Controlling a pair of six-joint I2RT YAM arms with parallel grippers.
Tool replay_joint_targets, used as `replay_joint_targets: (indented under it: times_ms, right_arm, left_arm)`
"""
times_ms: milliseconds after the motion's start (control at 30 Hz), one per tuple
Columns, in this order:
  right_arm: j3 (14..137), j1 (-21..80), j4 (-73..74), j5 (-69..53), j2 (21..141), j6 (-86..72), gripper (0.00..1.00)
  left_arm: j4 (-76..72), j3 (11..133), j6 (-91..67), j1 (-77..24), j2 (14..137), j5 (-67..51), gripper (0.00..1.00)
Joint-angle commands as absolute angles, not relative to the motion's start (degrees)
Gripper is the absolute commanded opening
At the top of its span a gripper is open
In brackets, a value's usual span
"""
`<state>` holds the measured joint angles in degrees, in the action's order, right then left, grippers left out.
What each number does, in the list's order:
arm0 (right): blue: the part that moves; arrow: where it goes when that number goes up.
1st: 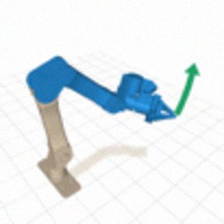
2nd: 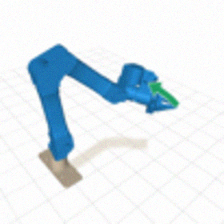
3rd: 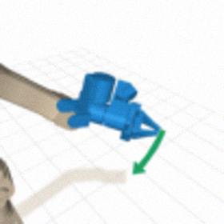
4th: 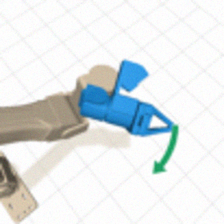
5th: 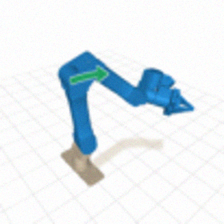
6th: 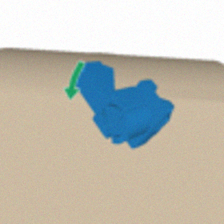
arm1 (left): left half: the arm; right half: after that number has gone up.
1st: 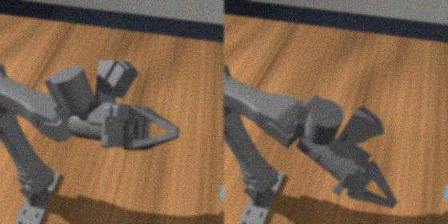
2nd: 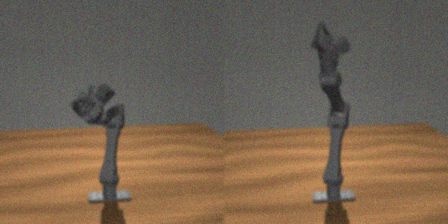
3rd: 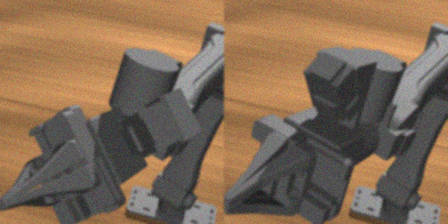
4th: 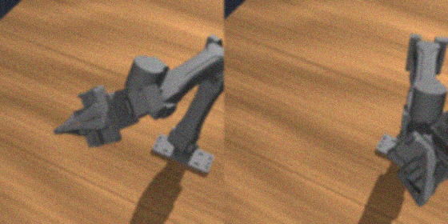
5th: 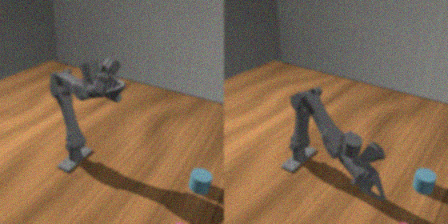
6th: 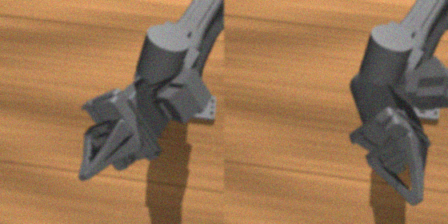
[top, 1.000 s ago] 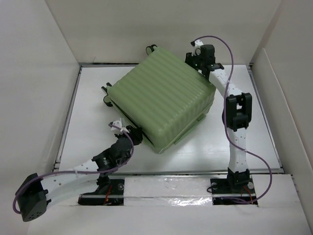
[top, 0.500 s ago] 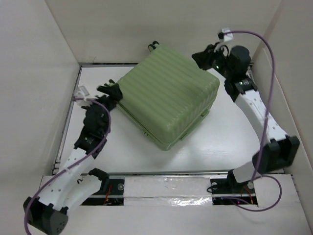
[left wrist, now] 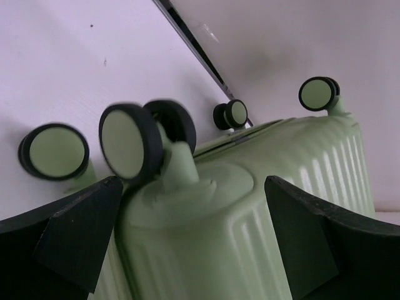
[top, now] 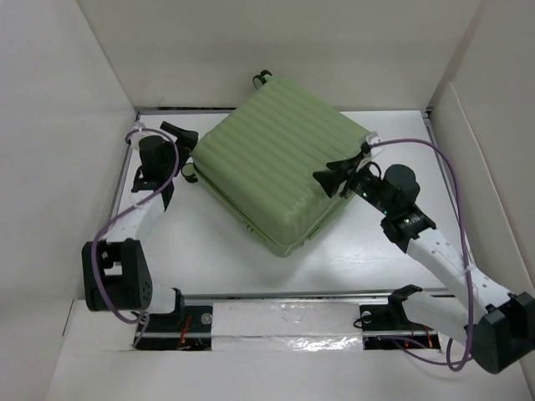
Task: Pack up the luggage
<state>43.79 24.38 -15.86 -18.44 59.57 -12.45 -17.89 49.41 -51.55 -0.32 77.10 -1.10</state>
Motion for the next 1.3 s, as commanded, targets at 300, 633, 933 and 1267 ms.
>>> replay_joint_targets:
  times_ms: [300,633,933,1267]
  right_arm:
    - [36.21,27.59,-14.33,-19.78,50.54,-9.14,0.65]
    - [35.68,28.13,-12.22,-18.11,49.31,-8.79,0.65]
    - [35.59,28.65,-9.94,-16.79,47.20,-8.09,0.73]
    - [36.48,30.67,-6.51,-16.53,44.74,-7.12,0.91]
  left_arm:
    - [-20.12,63.45,-52.56,3.43,94.91,-15.29,0.99]
    - [-38.75,60.56,-62.31,3.43,98.79,-20.47,0.58]
    - [-40.61,62.04,-62.49,3.43,87.29,-20.83,0.00]
    - [-26.37,70.58,-55.46,3.43,82.97,-21.71,0.00]
